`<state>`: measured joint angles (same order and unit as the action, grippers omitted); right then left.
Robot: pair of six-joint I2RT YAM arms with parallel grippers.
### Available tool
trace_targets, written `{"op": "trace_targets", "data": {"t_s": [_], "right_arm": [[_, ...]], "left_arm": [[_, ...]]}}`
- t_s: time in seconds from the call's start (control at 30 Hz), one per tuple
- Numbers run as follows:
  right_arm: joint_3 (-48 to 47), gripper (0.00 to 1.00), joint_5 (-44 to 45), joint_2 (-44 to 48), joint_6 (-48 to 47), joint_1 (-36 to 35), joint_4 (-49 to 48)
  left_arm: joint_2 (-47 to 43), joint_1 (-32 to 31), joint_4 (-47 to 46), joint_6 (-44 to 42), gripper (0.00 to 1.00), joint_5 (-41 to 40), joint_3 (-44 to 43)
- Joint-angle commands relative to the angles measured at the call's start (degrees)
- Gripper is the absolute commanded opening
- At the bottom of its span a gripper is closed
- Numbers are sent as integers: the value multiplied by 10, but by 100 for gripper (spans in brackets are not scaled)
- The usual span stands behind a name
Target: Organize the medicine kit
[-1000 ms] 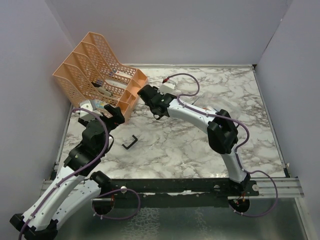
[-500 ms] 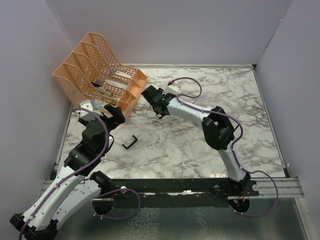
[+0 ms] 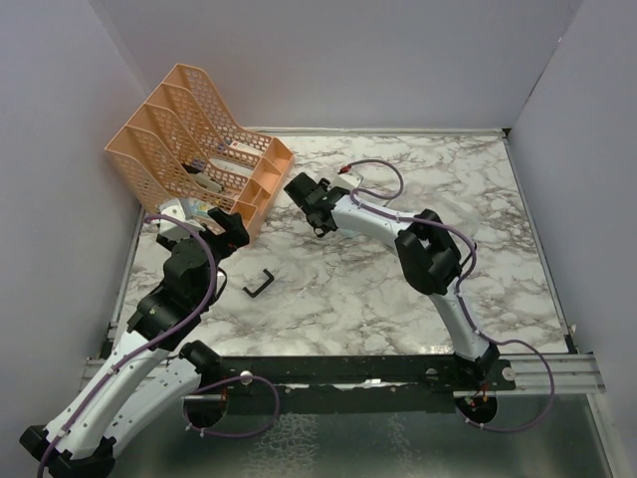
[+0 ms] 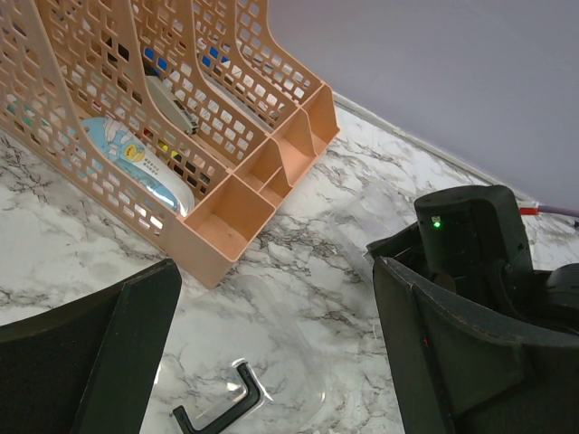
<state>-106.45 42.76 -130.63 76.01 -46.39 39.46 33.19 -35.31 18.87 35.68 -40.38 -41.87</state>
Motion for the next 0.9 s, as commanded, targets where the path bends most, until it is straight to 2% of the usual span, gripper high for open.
{"op": "trace_targets", "data": {"t_s": [0.0, 0.17, 0.23, 0.37, 0.43, 0.77, 0.87], "right_arm": [[-8, 52, 9, -20, 8, 6, -1], [-11, 54, 0, -27, 10, 12, -3], [-12, 58, -1, -27, 10, 13, -4], [-11, 74, -15, -20, -11, 16, -15], [-11, 76, -28, -14, -42, 18, -29], [28, 75, -100, 58, -202, 31, -111], [31, 75, -152, 74, -294, 35, -127]], "left_arm": [[-1, -1, -8, -4, 90, 5, 4], [3, -2, -9, -5, 90, 8, 1], [4, -1, -10, -7, 90, 11, -1], [5, -1, -11, -6, 90, 13, 1], [6, -2, -11, -7, 90, 13, 1], [12, -2, -12, -12, 90, 23, -2], [20, -2, -13, -18, 90, 33, -5]]}}
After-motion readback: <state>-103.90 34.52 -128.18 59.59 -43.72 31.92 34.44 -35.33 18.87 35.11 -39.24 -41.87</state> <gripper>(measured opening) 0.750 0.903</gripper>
